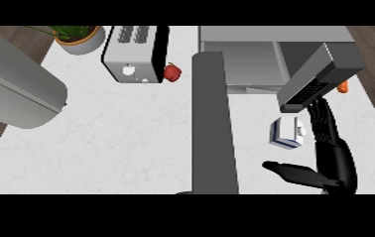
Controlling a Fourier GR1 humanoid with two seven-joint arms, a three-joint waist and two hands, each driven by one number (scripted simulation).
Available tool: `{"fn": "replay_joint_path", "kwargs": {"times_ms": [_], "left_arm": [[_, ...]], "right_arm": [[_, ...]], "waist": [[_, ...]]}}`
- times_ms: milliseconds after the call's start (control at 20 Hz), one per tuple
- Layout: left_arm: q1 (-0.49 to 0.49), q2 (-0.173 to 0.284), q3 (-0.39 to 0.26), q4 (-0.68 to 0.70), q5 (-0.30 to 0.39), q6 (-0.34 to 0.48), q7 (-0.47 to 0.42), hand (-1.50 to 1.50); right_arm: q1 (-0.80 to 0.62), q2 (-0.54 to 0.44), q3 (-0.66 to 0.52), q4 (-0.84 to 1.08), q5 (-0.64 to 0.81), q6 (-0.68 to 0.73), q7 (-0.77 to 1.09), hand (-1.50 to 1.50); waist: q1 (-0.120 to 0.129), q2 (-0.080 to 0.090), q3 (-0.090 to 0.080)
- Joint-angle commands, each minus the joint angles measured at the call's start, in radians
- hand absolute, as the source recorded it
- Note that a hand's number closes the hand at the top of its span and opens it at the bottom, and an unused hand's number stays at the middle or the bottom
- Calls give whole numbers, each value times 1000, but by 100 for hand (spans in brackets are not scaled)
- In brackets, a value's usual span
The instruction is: Pick up the milk, place it into the microwave and close the microwave
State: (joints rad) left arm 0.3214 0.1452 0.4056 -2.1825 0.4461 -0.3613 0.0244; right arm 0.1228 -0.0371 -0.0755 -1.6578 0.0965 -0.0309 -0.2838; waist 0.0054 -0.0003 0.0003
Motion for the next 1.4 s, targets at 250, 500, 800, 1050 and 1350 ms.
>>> {"fn": "replay_joint_path", "kwargs": {"times_ms": [250, 500, 800, 1050, 1350], "left_arm": [[41, -51, 25, -70, 10, -28, 41, -150], [13, -8, 100, -21, 74, -67, 48, -150], [24, -24, 129, -41, 87, -95, 59, -150], [85, -71, 146, -12, 95, -180, 21, -150], [55, -61, 146, -110, 135, -127, 126, -150]], "right_arm": [[-112, -79, -126, 296, -33, 19, -148, -150], [-72, -83, -140, 470, -32, 59, -346, -150], [-142, -137, -177, 645, -60, 115, -421, -150], [-241, -140, -184, 821, -29, 71, -519, -150], [-397, -156, -210, 1034, -11, 0, -563, -150]], "waist": [[2, 0, 0], [1, 0, 0], [1, 0, 0], [5, 0, 0], [8, 1, 1]]}}
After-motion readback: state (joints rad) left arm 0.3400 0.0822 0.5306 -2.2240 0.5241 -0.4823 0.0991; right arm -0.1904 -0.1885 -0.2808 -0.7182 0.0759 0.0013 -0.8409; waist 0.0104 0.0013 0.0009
